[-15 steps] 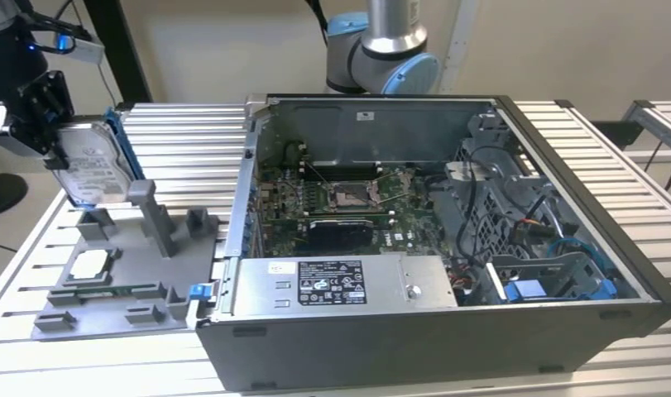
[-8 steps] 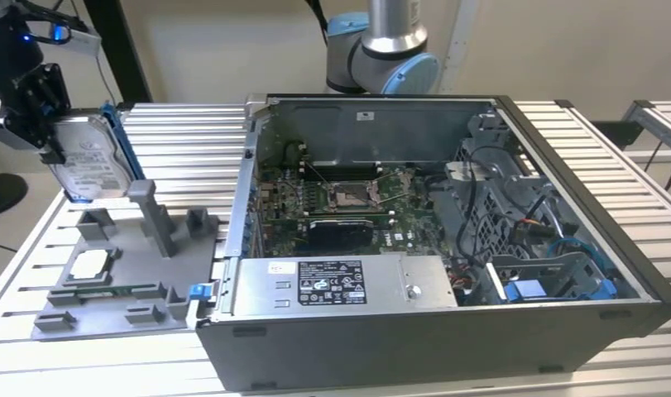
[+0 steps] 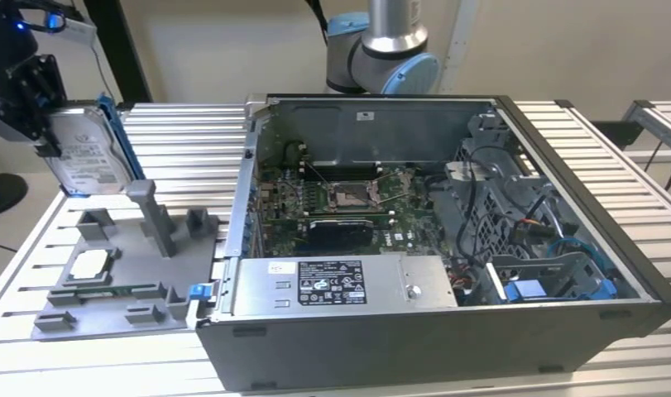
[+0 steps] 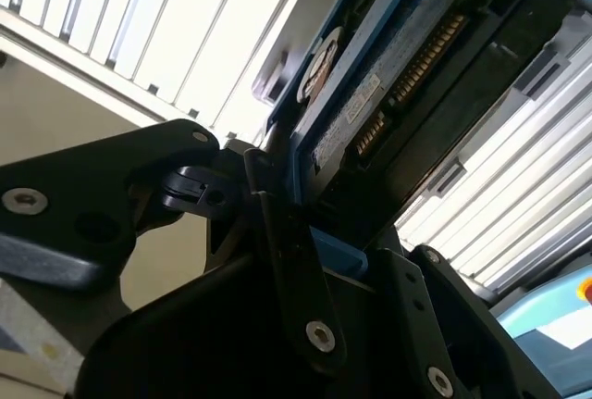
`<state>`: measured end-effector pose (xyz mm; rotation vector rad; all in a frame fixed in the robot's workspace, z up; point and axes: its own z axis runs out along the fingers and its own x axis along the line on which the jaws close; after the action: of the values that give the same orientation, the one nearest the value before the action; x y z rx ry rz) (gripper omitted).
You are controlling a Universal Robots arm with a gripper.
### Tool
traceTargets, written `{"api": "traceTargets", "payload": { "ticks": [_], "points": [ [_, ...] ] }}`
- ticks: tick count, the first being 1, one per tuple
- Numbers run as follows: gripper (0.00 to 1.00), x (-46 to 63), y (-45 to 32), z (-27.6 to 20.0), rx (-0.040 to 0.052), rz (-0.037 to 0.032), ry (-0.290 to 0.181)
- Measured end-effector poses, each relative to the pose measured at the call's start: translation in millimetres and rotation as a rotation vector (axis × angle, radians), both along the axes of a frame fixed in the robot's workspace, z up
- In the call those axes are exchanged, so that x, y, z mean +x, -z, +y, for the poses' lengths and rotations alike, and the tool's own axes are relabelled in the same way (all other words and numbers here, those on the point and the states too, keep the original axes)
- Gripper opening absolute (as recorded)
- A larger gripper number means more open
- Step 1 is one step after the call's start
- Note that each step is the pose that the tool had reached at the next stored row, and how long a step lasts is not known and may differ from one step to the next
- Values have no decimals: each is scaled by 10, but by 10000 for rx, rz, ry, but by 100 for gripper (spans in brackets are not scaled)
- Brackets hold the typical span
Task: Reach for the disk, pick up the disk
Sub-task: 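Pick up the disk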
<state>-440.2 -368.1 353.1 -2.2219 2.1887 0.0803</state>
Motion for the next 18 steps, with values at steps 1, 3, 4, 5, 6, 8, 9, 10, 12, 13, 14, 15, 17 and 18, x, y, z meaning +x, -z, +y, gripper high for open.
{"api": "traceTargets", "payload": {
  "ticks": [1,3,4,5,6,8,9,10,12,13,14,15,17,18],
  "points": [
    [0,0,-16,0,0,1,0],
    [0,0,-47,0,-1,1,0],
    [0,0,-68,0,0,1,0],
    [0,0,-90,0,-1,1,0],
    [0,0,-112,0,0,0,0],
    [0,0,-161,0,2,1,-1],
    [0,0,-186,0,4,1,0],
    [0,0,-212,0,6,2,0],
    [0,0,-262,0,10,0,0],
    [0,0,-312,0,13,2,0],
    [0,0,-339,0,15,1,0],
    [0,0,-364,0,17,1,0],
    [0,0,-416,0,21,1,0],
    [0,0,-440,0,23,1,0]
  ]
}}
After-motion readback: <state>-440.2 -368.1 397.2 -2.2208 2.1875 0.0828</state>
